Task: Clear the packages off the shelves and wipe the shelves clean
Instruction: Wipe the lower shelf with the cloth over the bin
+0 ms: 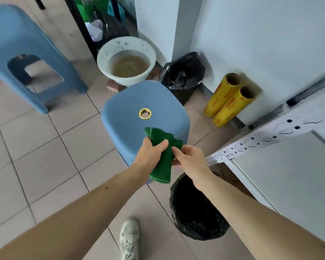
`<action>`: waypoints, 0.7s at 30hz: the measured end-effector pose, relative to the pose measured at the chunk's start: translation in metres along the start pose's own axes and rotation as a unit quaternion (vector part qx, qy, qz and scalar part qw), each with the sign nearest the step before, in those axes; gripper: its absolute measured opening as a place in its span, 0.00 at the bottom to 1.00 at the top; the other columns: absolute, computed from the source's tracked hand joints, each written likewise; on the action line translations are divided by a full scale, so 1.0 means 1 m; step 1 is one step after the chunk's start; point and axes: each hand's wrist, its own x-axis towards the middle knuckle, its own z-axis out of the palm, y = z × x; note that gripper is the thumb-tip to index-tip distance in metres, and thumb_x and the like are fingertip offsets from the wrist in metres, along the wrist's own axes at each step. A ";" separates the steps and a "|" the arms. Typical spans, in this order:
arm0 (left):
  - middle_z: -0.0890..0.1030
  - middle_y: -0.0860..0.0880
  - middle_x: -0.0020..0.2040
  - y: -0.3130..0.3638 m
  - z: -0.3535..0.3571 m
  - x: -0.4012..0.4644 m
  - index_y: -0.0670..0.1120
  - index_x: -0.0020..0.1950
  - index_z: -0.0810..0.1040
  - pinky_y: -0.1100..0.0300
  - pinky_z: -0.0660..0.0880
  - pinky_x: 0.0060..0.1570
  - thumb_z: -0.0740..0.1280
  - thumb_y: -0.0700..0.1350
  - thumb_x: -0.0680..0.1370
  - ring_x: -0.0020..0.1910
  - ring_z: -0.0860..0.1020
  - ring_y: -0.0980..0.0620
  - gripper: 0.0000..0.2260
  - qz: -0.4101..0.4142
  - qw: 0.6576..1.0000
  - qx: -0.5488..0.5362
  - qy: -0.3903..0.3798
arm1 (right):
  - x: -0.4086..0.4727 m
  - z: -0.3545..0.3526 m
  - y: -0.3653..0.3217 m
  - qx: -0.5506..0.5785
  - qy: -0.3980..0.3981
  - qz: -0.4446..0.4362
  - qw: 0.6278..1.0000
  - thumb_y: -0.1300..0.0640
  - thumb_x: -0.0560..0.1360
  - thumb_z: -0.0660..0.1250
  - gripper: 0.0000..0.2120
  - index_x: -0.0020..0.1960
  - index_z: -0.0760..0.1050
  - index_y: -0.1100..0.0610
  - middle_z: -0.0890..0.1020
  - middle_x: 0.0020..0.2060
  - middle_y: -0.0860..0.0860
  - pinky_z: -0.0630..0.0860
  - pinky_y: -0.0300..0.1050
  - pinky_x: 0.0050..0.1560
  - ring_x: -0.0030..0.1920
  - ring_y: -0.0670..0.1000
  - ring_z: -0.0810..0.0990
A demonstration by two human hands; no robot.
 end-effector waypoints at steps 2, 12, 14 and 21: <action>0.78 0.50 0.56 0.015 -0.030 0.024 0.48 0.60 0.69 0.46 0.76 0.59 0.70 0.51 0.75 0.56 0.78 0.48 0.17 0.019 0.997 0.063 0.030 | 0.020 0.026 -0.014 -0.004 0.029 -0.010 1.000 0.56 0.81 0.64 0.08 0.44 0.78 0.57 0.84 0.38 0.53 0.81 0.47 0.42 0.36 0.50 0.84; 0.52 0.47 0.78 0.029 -0.092 0.123 0.59 0.79 0.47 0.44 0.60 0.72 0.59 0.57 0.81 0.76 0.53 0.44 0.30 0.177 0.762 0.621 0.040 | 0.096 0.073 -0.015 -0.458 0.157 -0.083 0.871 0.49 0.83 0.58 0.28 0.79 0.53 0.57 0.59 0.76 0.56 0.63 0.53 0.70 0.74 0.59 0.61; 0.38 0.51 0.80 0.020 -0.091 0.130 0.61 0.79 0.39 0.41 0.46 0.76 0.51 0.60 0.83 0.79 0.40 0.46 0.29 0.167 0.680 0.713 -0.037 | 0.093 0.072 -0.004 -0.524 0.100 -0.109 0.839 0.46 0.84 0.53 0.29 0.81 0.49 0.52 0.49 0.81 0.52 0.54 0.56 0.76 0.79 0.58 0.51; 0.37 0.48 0.80 0.027 -0.080 0.131 0.56 0.80 0.39 0.39 0.45 0.75 0.49 0.60 0.83 0.79 0.42 0.44 0.30 0.115 0.627 0.768 -0.065 | 0.082 0.055 -0.008 -0.484 0.016 -0.070 0.872 0.44 0.85 0.50 0.28 0.81 0.47 0.50 0.44 0.81 0.49 0.48 0.58 0.77 0.80 0.55 0.44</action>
